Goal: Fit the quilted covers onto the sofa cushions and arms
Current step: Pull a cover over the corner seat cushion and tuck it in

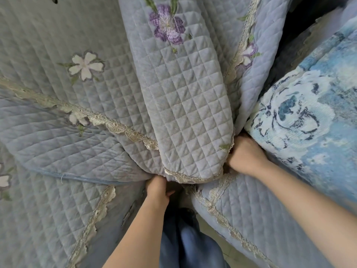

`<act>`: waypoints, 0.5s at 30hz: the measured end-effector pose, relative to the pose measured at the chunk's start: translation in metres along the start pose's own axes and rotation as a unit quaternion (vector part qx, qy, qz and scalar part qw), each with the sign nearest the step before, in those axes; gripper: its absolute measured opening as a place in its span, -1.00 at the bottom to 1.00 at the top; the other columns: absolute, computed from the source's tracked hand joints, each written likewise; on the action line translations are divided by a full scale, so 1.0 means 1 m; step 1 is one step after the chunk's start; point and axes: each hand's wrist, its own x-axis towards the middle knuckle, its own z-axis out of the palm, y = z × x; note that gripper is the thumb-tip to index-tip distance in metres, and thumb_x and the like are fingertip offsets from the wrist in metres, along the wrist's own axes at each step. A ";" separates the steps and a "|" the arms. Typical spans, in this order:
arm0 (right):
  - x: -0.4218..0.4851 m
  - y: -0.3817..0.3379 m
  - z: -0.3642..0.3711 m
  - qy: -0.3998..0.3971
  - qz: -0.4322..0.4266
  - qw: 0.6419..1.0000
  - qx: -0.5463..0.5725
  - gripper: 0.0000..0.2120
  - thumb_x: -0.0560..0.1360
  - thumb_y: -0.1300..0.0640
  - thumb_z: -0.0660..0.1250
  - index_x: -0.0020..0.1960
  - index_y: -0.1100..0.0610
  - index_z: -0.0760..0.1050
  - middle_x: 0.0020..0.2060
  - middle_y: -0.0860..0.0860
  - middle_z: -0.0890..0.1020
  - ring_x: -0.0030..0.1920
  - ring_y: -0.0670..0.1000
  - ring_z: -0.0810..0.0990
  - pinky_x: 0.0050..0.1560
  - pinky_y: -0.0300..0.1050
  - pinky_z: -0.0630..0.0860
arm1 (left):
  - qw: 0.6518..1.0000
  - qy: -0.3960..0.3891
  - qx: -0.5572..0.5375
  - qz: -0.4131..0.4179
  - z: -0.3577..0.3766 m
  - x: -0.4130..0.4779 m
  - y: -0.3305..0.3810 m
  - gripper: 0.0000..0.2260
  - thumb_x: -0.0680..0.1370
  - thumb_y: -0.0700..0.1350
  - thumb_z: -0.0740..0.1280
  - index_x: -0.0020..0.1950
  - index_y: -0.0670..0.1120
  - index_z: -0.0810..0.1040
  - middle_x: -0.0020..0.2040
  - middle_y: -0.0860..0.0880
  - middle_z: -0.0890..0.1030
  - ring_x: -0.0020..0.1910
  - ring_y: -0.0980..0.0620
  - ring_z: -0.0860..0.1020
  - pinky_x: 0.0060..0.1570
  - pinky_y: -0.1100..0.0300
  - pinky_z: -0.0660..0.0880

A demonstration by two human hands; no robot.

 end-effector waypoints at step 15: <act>0.033 -0.016 -0.002 0.013 0.092 0.987 -0.133 -0.71 0.59 0.08 0.16 0.22 0.18 0.49 0.22 0.14 0.55 0.25 0.17 0.49 0.19 -0.02 0.42 | 0.976 -0.034 -0.209 0.042 0.010 0.012 -0.007 -0.80 0.59 -0.20 0.21 0.17 -0.10 0.53 0.12 -0.11 0.60 -0.02 -0.03 0.58 0.18 0.01 0.49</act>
